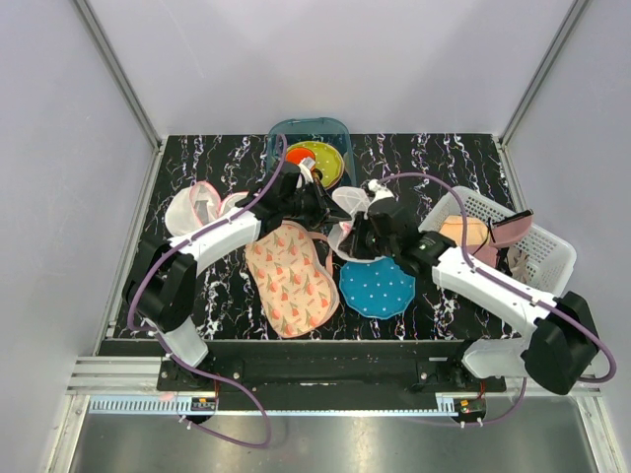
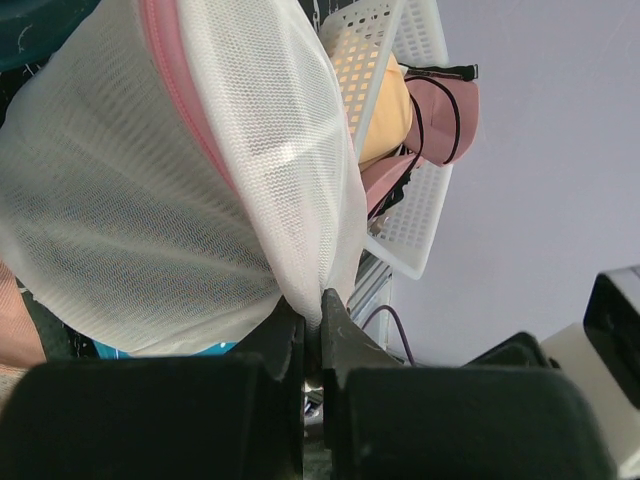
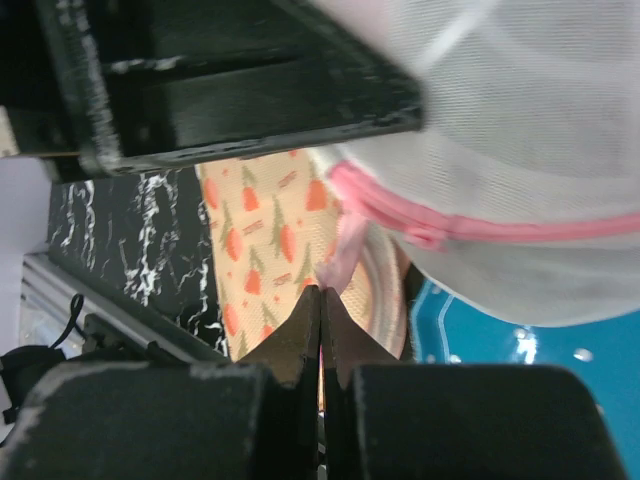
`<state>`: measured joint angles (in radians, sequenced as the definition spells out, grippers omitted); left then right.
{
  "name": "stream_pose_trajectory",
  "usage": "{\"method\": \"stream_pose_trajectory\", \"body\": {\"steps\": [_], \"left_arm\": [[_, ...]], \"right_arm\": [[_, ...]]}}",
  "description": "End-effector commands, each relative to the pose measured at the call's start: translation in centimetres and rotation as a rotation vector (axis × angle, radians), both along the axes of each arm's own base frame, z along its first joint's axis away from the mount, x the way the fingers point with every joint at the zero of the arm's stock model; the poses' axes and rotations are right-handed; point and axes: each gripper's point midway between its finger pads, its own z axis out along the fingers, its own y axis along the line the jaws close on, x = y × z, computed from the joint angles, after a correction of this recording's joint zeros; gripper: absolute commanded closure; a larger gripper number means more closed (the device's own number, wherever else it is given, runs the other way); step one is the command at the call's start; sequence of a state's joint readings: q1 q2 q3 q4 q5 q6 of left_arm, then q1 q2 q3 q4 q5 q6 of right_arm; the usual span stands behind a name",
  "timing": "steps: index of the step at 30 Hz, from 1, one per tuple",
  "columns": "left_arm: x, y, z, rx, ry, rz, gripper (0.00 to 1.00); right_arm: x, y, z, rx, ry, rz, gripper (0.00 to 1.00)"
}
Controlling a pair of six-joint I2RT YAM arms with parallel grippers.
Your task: Unzip the laundry bag and remove the bra
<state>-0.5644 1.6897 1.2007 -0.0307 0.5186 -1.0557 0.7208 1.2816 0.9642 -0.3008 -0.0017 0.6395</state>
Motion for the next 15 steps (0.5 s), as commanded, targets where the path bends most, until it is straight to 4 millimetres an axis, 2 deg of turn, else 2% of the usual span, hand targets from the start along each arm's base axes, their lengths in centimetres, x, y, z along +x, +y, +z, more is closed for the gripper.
{"method": "stream_pose_trajectory", "body": {"steps": [1,3,4,5,7,8,12,15], "left_arm": [[0.5,-0.3,3.4,-0.069,-0.082,-0.002,1.0],[0.6,-0.3,3.5,-0.071,-0.084,-0.003,1.0],[0.6,-0.4,3.7,-0.075,-0.089,-0.005,1.0],[0.6,-0.4,3.7,-0.073,-0.087,-0.005,1.0],[0.6,-0.4,3.8,-0.074,-0.09,-0.005,1.0],[0.6,-0.4,3.8,-0.073,-0.087,-0.005,1.0],[0.5,-0.4,3.6,-0.075,-0.084,-0.007,1.0],[0.4,-0.3,3.7,-0.078,-0.086,-0.008,1.0]], "right_arm": [[-1.6,3.6,0.3,0.082,0.016,0.096,1.0],[-2.1,4.7,-0.9,0.086,0.053,0.129,0.98],[-2.1,5.0,-1.0,0.089,0.059,0.137,0.8],[-2.0,5.1,-1.5,0.082,0.073,0.137,0.71],[-1.8,4.8,-1.0,0.077,0.047,0.126,0.67],[-1.4,4.3,0.2,0.082,0.003,0.097,0.59],[-0.3,1.9,3.5,0.034,-0.129,0.03,0.56],[0.0,-0.1,6.3,0.015,-0.211,-0.026,0.58]]}}
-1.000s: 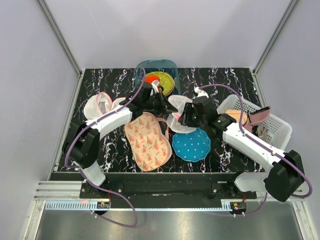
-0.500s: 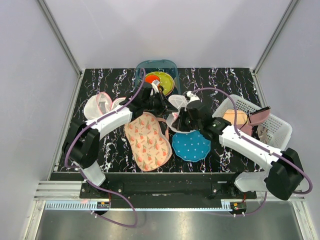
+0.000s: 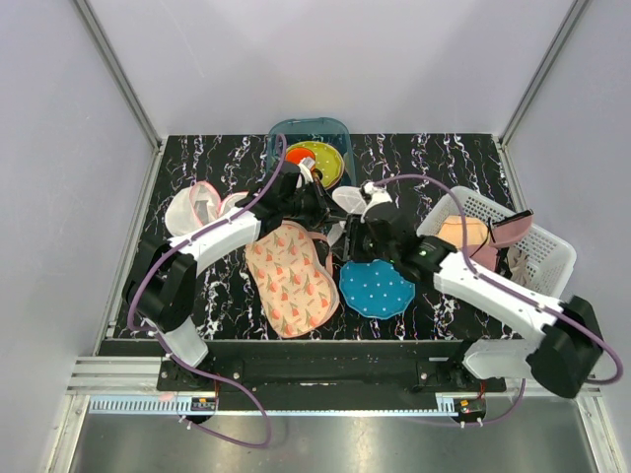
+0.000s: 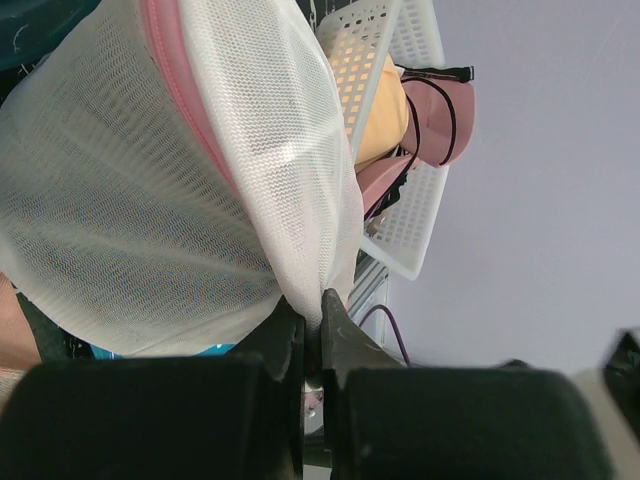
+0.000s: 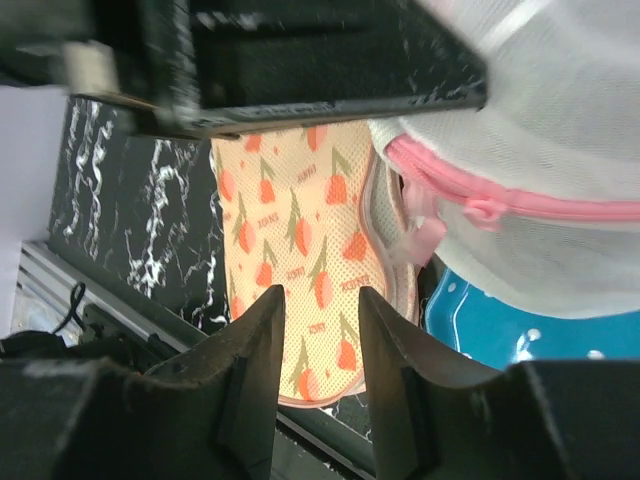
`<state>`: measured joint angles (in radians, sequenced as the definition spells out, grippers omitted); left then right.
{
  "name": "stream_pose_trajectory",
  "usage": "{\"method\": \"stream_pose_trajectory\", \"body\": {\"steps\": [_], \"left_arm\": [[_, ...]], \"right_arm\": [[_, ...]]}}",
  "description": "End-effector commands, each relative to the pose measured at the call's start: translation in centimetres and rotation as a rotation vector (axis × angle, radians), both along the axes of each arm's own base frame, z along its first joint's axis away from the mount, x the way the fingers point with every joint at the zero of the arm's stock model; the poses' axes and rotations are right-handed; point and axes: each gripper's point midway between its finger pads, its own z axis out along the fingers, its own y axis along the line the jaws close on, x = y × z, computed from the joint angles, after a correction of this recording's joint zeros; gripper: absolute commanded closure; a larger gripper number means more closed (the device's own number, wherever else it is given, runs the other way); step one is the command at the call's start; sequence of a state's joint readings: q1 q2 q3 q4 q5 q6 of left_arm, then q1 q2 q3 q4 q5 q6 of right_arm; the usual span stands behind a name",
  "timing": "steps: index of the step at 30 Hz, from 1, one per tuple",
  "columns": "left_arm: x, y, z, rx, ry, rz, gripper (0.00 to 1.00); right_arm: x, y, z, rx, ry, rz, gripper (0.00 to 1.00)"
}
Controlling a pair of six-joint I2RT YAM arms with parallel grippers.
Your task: Unzip the laundry bag and remove the bra
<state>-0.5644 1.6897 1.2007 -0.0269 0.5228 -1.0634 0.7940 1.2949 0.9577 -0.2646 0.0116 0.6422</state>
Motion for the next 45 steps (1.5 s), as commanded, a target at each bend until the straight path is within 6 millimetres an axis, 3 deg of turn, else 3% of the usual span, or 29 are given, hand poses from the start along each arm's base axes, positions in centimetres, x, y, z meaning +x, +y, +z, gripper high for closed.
{"method": "stream_pose_trajectory", "body": {"steps": [1,5,9,19,31,39,45], "left_arm": [[0.4,-0.3,3.4,-0.071,-0.089,-0.007,1.0],[0.4,-0.3,3.5,-0.074,-0.092,-0.006,1.0],[0.4,-0.2,3.7,-0.075,-0.097,-0.005,1.0],[0.3,-0.2,3.8,-0.075,-0.098,-0.007,1.0],[0.3,-0.3,3.7,-0.078,-0.096,-0.012,1.0],[0.3,-0.4,3.6,-0.082,-0.094,-0.017,1.0],[0.3,-0.4,3.5,-0.082,-0.092,-0.017,1.0]], "right_arm": [[1.3,-2.9,7.5,0.022,-0.219,-0.102,0.58],[2.6,-5.7,7.7,-0.037,-0.281,-0.226,0.6],[3.7,-6.8,5.7,-0.091,-0.221,-0.284,0.59],[4.5,-3.8,1.6,-0.118,-0.096,-0.197,0.53],[6.2,-5.5,3.7,-0.143,-0.201,-0.289,0.58],[6.4,-5.1,4.1,-0.139,-0.206,-0.276,0.64],[6.3,-5.9,5.5,-0.115,-0.245,-0.308,0.95]]}}
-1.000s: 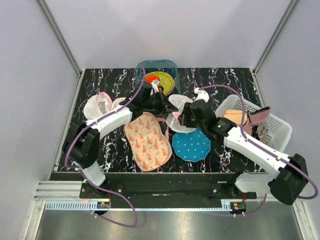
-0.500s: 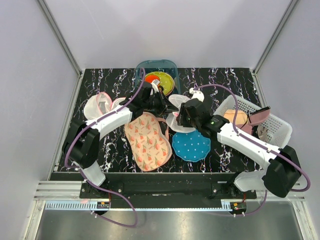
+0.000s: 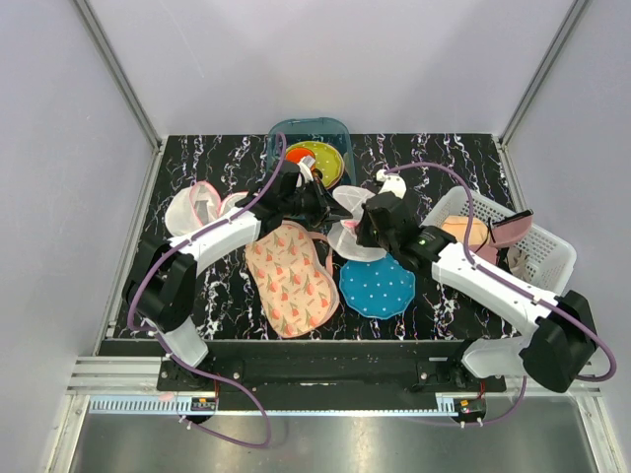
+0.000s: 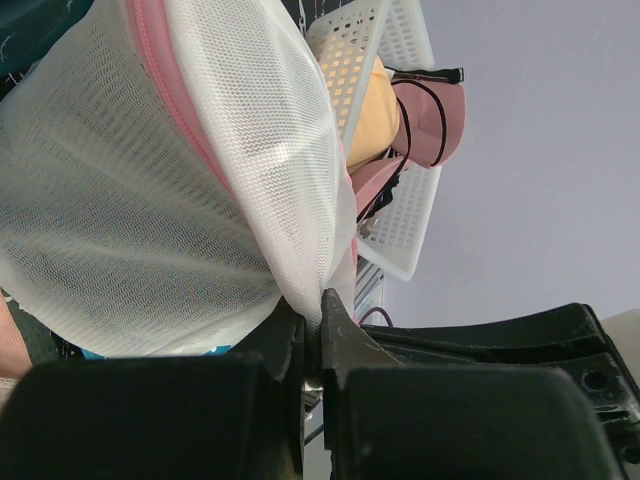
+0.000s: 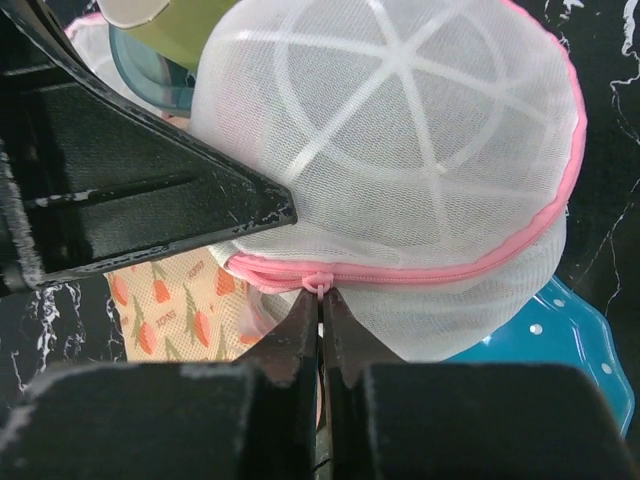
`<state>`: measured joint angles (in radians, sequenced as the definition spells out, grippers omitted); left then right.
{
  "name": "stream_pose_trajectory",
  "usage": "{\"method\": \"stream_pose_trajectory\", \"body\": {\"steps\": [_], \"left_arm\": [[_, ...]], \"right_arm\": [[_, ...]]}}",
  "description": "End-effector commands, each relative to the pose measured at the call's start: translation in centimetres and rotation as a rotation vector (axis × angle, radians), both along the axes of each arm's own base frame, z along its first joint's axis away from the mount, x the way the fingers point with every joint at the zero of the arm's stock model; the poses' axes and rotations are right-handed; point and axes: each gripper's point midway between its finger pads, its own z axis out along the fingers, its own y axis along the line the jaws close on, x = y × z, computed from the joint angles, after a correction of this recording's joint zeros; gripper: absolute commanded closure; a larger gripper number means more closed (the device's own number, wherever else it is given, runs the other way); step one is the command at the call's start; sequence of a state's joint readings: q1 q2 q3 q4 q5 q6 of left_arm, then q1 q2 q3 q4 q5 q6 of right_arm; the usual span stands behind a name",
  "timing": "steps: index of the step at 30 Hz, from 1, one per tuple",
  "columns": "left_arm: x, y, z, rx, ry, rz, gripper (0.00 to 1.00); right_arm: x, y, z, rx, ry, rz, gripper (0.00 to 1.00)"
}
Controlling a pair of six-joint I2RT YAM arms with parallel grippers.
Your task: Unzip the laundry bag and remove the bra
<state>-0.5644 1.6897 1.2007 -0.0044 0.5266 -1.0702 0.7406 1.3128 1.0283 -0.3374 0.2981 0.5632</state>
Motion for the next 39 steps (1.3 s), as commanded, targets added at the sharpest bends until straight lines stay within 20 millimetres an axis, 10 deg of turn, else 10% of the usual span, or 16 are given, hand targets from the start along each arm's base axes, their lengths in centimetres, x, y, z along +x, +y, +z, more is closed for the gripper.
{"method": "stream_pose_trajectory", "body": {"steps": [1,8,11,13,23,39], "left_arm": [[0.2,-0.3,3.1,-0.067,-0.079,-0.015,1.0],[0.2,-0.3,3.6,-0.069,-0.09,-0.017,1.0],[0.2,-0.2,3.5,-0.066,-0.088,-0.016,1.0],[0.2,-0.3,3.6,-0.068,-0.09,-0.018,1.0],[0.4,-0.3,3.7,-0.069,-0.091,-0.016,1.0],[0.2,-0.4,3.8,-0.073,-0.092,-0.026,1.0]], "right_arm": [[1.2,-0.7,4.6,0.058,-0.126,-0.052,1.0],[0.3,-1.3,2.6,0.038,-0.085,-0.052,1.0],[-0.4,-1.1,2.0,0.04,-0.064,-0.018,0.61],[-0.8,-1.0,2.4,0.058,-0.064,-0.003,0.53],[-0.3,-1.7,6.1,0.116,-0.156,-0.049,0.57],[2.2,-1.4,2.8,0.006,-0.087,-0.109,0.61]]}}
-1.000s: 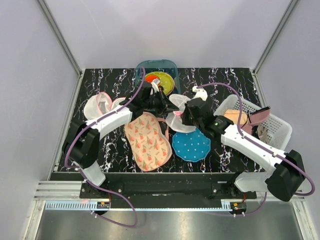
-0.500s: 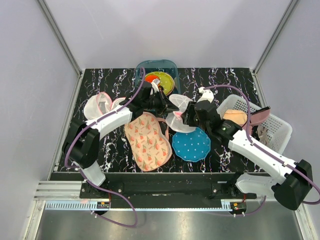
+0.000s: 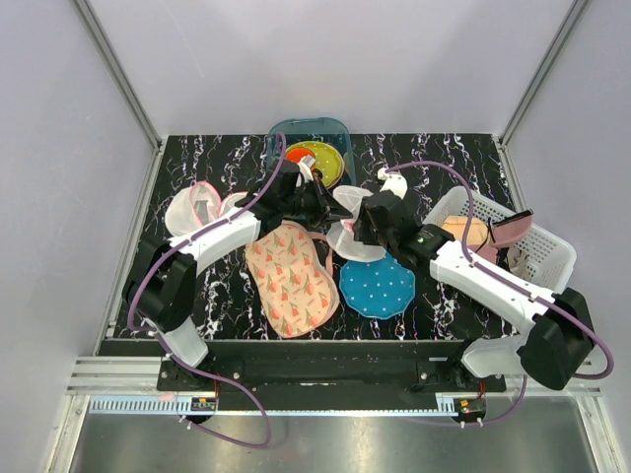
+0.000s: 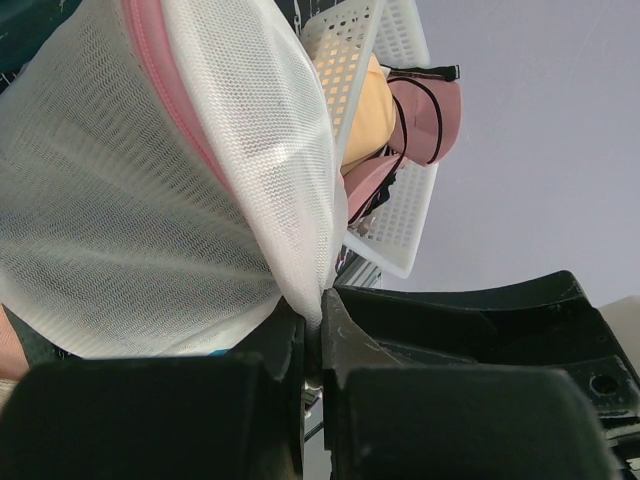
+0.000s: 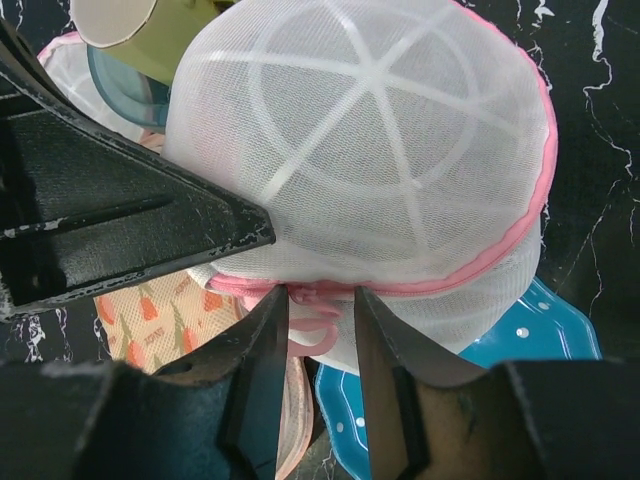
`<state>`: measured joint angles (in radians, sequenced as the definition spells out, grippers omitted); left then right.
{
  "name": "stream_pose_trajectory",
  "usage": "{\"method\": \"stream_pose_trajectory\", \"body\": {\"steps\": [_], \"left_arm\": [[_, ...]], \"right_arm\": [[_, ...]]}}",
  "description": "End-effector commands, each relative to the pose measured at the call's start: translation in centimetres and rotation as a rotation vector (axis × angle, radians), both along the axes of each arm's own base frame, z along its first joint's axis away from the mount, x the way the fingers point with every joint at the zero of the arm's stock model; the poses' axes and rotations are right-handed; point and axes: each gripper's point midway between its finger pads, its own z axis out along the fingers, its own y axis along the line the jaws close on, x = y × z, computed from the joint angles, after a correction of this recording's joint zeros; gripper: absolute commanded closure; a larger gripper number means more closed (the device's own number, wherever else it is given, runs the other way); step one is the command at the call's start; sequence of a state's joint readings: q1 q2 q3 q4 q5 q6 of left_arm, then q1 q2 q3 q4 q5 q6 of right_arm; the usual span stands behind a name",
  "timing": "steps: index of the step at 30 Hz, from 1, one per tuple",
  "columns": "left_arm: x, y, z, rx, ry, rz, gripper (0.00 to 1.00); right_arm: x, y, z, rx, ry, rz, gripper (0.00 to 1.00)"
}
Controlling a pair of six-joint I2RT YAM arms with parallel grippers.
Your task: Unzip the laundry bag and remove the bra
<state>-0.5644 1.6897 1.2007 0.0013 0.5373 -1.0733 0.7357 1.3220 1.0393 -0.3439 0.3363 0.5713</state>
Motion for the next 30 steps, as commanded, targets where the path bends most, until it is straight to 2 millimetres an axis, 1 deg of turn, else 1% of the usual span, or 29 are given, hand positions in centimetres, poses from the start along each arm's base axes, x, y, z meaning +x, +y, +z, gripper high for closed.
{"method": "stream_pose_trajectory", "body": {"steps": [1,2,3,4,7,8,10,13,17,20,24,26,30], "left_arm": [[0.3,-0.3,3.6,-0.063,-0.092,-0.017,1.0],[0.3,-0.3,3.5,-0.064,-0.092,-0.018,1.0],[0.3,-0.3,3.6,-0.066,-0.092,-0.014,1.0],[0.3,-0.3,3.5,-0.064,-0.091,-0.017,1.0],[0.3,-0.3,3.6,-0.066,-0.093,-0.016,1.0],[0.3,-0.3,3.5,-0.064,-0.091,-0.017,1.0],[0.3,-0.3,3.5,-0.065,-0.092,-0.017,1.0],[0.3,-0.3,3.4,-0.065,-0.089,-0.017,1.0],[0.4,-0.3,3.4,-0.065,-0.088,-0.015,1.0],[0.3,-0.3,3.4,-0.066,-0.089,-0.016,1.0],[0.3,-0.3,3.4,-0.065,-0.088,-0.015,1.0],[0.3,-0.3,3.4,-0.064,-0.087,-0.015,1.0],[0.4,-0.3,3.3,-0.065,-0.085,-0.016,1.0]], "right_arm": [[1.5,-0.9,2.6,0.015,-0.08,-0.068,0.62],[1.6,-1.1,3.0,0.02,-0.09,-0.075,0.63],[1.6,-1.2,2.8,0.015,-0.088,-0.077,0.64],[1.6,-1.3,2.8,0.014,-0.088,-0.078,0.67],[1.4,-1.4,2.5,0.016,-0.078,-0.07,0.7],[1.3,-1.2,2.5,0.025,-0.074,-0.064,0.72],[1.1,-1.1,2.5,0.036,-0.07,-0.061,0.72],[0.8,-0.5,2.6,0.06,-0.062,-0.032,0.71],[0.4,0.3,2.0,0.073,-0.036,0.011,0.69],[0.2,0.4,1.1,0.065,-0.016,0.021,0.68],[0.1,0.0,0.3,0.046,-0.007,0.013,0.63],[0.2,0.0,0.3,0.041,-0.011,0.012,0.57],[0.3,0.2,0.4,0.048,-0.016,0.016,0.57]]}}
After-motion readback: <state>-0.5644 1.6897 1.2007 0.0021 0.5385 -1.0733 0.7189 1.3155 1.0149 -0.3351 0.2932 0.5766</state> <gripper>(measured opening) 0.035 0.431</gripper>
